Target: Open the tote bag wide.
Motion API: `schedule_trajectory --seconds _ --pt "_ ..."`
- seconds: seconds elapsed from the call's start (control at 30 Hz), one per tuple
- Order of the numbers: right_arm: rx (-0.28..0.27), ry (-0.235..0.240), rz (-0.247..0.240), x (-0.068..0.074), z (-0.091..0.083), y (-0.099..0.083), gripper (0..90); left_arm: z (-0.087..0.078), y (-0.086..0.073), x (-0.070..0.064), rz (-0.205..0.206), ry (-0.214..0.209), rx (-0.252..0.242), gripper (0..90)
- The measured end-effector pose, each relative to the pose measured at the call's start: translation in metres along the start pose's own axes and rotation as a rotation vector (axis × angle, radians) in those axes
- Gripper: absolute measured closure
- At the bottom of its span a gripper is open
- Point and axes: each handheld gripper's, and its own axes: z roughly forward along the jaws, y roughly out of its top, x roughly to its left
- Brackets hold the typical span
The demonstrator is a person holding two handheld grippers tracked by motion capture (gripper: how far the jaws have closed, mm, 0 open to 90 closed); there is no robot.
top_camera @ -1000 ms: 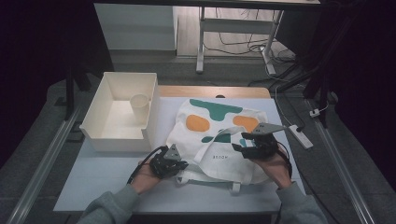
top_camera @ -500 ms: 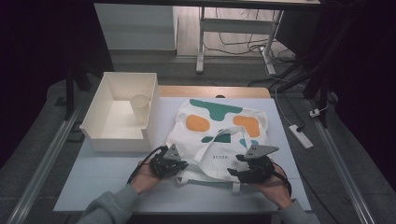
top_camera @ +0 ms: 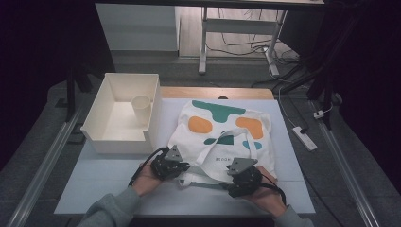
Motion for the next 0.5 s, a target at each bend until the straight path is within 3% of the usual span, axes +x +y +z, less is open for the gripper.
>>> schedule_trajectory --seconds 0.2,0.5 --pt "0.039 -0.066 -0.038 0.000 0.005 -0.003 40.6 -0.010 0.000 0.007 -0.051 -0.040 -0.056 86.2" --pt "-0.010 -0.075 -0.012 -0.011 -0.003 -0.008 65.9 -0.014 0.000 0.009 -0.067 -0.057 -0.081 86.1"
